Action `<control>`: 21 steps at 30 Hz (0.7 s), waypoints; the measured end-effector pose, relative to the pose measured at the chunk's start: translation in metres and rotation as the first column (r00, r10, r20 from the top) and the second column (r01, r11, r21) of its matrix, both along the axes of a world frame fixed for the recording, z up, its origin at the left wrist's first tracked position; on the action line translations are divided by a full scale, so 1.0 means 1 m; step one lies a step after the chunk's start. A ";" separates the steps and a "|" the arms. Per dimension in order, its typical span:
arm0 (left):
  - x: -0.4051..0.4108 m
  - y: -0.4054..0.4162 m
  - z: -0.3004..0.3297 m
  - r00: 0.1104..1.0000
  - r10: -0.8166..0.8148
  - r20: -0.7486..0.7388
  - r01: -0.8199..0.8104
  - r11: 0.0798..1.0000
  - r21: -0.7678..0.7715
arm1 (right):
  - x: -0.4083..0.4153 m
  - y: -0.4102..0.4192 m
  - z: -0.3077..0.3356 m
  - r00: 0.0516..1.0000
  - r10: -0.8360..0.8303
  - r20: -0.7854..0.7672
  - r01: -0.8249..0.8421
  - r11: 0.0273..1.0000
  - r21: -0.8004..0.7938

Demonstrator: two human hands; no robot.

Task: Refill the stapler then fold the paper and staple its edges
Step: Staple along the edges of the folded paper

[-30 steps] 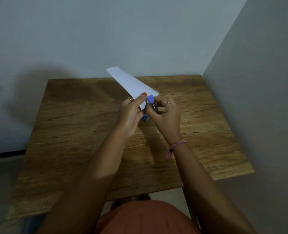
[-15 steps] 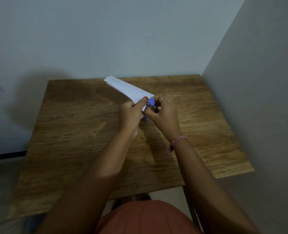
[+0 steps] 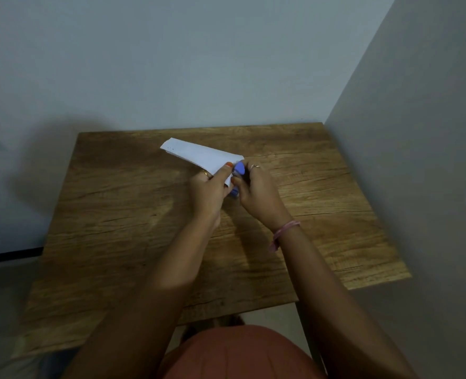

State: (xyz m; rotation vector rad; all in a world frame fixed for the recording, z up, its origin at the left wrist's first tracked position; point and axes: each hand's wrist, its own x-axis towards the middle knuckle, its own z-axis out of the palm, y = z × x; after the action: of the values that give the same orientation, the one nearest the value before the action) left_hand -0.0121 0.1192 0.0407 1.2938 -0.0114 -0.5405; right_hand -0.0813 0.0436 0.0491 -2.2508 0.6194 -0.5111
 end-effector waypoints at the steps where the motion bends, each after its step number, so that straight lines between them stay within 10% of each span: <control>1: 0.000 0.000 0.001 1.000 0.003 0.002 -0.003 1.000 -0.005 | 0.000 0.001 -0.001 1.000 -0.011 0.013 0.011 1.000 -0.013; 21: 0.021 0.015 0.004 0.982 -0.076 -0.173 0.020 0.953 -0.303 | -0.004 0.004 0.005 0.991 -0.044 0.125 0.012 0.968 0.251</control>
State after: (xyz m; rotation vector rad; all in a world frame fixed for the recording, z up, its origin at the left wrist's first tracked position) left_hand 0.0093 0.1341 0.0448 0.9453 0.0264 -0.6708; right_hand -0.0849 0.0472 0.0544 -1.9579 0.6140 -0.5560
